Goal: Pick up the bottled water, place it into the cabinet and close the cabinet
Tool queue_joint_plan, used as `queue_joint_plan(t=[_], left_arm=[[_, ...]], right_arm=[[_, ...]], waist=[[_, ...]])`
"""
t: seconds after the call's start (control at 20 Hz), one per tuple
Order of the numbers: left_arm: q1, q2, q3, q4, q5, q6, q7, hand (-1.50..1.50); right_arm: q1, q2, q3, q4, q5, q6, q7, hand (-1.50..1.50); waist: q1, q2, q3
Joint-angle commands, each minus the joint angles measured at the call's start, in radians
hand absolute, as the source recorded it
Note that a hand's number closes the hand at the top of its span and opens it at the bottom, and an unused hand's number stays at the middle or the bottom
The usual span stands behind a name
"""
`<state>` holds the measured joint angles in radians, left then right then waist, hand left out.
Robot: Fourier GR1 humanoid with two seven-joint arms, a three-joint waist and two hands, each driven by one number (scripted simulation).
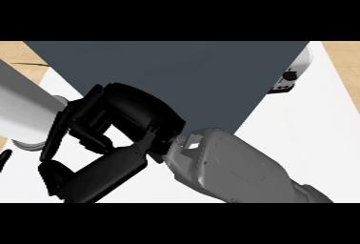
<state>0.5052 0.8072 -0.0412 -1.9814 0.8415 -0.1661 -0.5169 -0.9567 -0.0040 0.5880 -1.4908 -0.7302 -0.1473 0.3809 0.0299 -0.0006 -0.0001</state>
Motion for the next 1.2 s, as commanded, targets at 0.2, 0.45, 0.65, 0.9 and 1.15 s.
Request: queue_joint_plan(t=[0.2,0.45,0.65,0.9,1.15], left_arm=[[0.010,-0.033,0.046,-0.029,-0.003,-0.009,0.042,-1.50],[-0.027,-0.036,0.068,-0.026,0.028,0.005,0.096,-1.50],[-0.005,-0.041,0.060,-0.026,-0.003,-0.013,0.093,-1.50],[-0.028,-0.057,0.048,-0.045,-0.011,-0.003,0.100,-1.50],[-0.009,-0.059,0.046,-0.071,-0.008,-0.016,0.107,-1.50]], right_arm=[[0.029,-0.055,-0.158,0.209,0.052,0.152,-0.145,1.50],[-0.018,-0.115,-0.222,0.295,0.139,0.118,-0.184,1.50],[-0.047,-0.117,-0.226,0.344,0.196,0.067,-0.200,1.50],[-0.026,-0.138,-0.254,0.357,0.201,0.058,-0.222,1.50],[-0.042,-0.166,-0.276,0.393,0.239,0.049,-0.281,-1.50]], waist=[[-0.007,0.003,0.000],[-0.015,0.005,0.001],[-0.010,0.004,0.000],[-0.019,0.006,0.000],[0.001,0.007,0.000]])
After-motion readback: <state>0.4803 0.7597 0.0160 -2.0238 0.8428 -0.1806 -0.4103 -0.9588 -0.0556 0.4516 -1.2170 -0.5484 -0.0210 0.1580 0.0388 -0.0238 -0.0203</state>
